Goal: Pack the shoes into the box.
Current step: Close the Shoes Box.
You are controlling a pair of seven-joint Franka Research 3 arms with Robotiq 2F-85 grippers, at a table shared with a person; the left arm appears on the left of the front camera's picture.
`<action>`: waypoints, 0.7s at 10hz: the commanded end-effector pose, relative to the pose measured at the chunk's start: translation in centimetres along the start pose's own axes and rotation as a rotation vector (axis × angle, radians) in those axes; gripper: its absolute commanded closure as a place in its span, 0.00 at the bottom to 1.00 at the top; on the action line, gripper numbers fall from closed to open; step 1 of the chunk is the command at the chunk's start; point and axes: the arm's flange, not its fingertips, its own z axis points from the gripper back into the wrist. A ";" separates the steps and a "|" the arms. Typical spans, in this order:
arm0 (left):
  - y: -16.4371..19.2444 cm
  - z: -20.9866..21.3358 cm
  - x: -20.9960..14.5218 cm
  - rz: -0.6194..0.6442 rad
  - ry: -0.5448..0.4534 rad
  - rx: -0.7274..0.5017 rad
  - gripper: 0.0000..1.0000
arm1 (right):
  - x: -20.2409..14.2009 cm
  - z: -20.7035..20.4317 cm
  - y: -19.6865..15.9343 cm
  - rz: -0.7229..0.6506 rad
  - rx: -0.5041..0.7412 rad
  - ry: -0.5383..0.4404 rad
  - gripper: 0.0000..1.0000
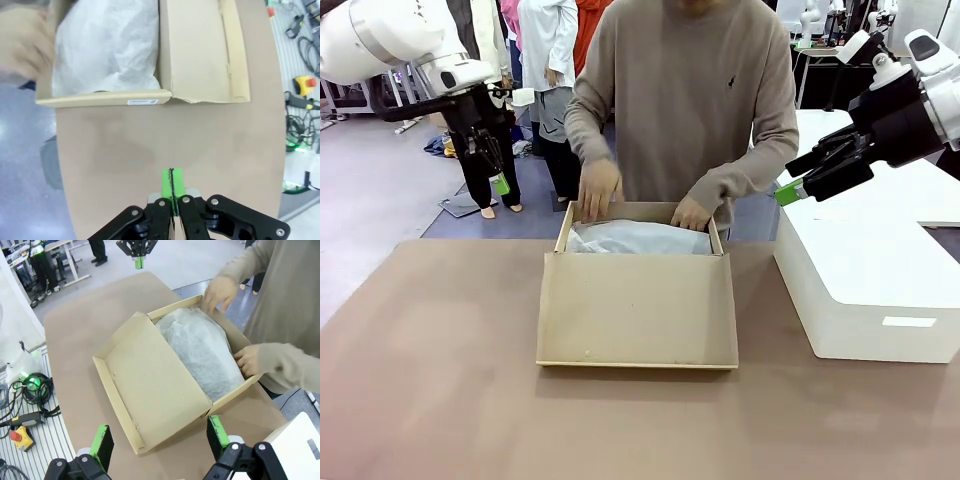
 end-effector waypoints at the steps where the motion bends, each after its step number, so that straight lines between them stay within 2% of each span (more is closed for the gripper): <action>1: 0.7 -1.6 -1.5 0.008 -0.055 -0.070 1.00 | -0.1 -0.2 -0.3 0.018 0.020 -0.029 0.00; 5: 1.8 -4.6 -4.6 0.062 -0.174 -0.261 1.00 | -0.1 -0.2 -0.3 0.018 0.020 -0.029 0.00; 7: 1.8 -6.4 -5.6 0.102 -0.186 -0.333 1.00 | -0.1 -0.2 -0.3 0.018 0.020 -0.029 0.00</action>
